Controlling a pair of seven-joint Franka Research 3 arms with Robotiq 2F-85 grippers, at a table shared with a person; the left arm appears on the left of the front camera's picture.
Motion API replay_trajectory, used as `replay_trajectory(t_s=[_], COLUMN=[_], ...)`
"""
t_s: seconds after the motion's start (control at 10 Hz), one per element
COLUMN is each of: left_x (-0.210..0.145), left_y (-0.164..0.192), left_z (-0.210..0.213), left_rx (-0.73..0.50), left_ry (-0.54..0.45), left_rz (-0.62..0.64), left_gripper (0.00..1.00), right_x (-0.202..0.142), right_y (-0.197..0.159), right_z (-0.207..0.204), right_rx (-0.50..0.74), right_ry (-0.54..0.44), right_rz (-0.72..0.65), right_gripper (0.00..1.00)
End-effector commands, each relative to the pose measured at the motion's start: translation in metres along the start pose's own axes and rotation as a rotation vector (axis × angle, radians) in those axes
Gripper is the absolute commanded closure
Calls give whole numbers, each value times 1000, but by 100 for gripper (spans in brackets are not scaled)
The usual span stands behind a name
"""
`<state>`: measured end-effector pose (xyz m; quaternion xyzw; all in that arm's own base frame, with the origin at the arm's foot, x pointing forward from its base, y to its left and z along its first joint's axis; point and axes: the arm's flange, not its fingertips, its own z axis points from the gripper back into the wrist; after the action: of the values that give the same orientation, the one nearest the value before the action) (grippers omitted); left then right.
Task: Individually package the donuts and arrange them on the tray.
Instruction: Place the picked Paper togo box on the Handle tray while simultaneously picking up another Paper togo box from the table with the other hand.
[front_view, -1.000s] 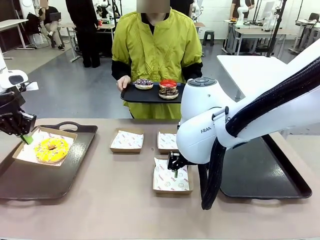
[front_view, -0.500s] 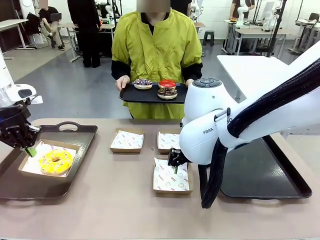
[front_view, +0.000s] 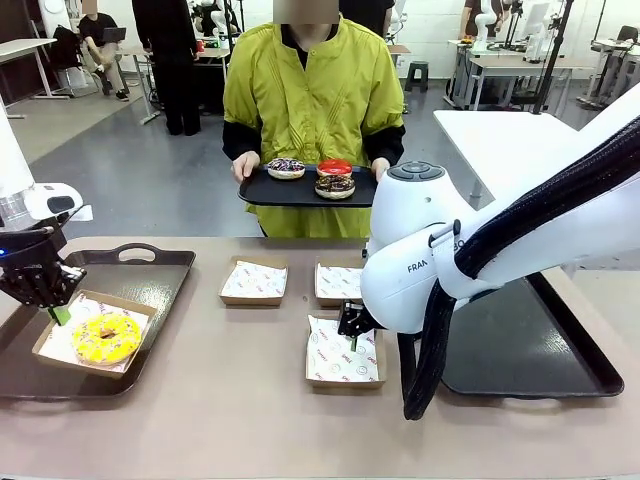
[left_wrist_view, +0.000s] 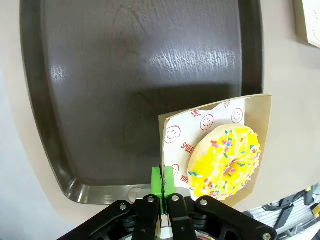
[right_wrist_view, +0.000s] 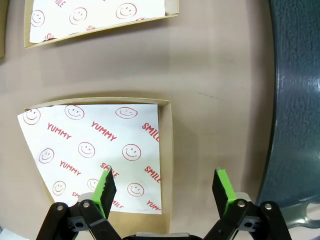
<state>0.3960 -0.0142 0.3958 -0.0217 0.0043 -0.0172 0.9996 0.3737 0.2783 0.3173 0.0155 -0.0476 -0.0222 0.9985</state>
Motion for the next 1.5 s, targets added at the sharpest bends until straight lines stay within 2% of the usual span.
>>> replay_trajectory(t_s=[0.0, 0.5, 0.6, 0.7, 0.8, 0.9, 1.0, 1.1, 1.2, 1.3, 1.4], left_x=[3, 15, 16, 16, 16, 16, 16, 16, 15, 15, 16], left_y=[1, -4, -4, -4, -3, -3, -3, -2, -2, -2, -2], left_z=[-8, -23, -23, -21, -21, -21, -21, -21, -20, -20, -20], left_rx=[44, 27, 25, 14, 9, 10, 8, 6, 1, -4, -9], left_ry=[-27, 11, 12, 11, 14, 17, 21, 20, 21, 23, 27], left_rz=[9, 26, 28, 35, 33, 31, 30, 29, 29, 28, 27], left_gripper=[99, 99, 99, 66, 43, 9, 0, 0, 0, 12, 3], right_x=[0, 3, 2, 1, 1, 2, 1, 1, 1, 1, 2], right_y=[1, 0, -1, -1, -1, 0, 0, 0, 0, 0, 1], right_z=[-9, -13, -13, -12, -11, -12, -12, -11, -10, -11, -12], right_rx=[-3, 3, 6, 7, 9, 8, 7, 6, 5, 3, 0], right_ry=[-27, -6, -10, -11, -11, -9, -7, -7, -7, -9, -7], right_rz=[-21, -21, -4, -4, -9, -9, -8, -11, -13, -14, -14], right_gripper=[0, 0, 9, 58, 67, 100, 100, 100, 85, 96, 100])
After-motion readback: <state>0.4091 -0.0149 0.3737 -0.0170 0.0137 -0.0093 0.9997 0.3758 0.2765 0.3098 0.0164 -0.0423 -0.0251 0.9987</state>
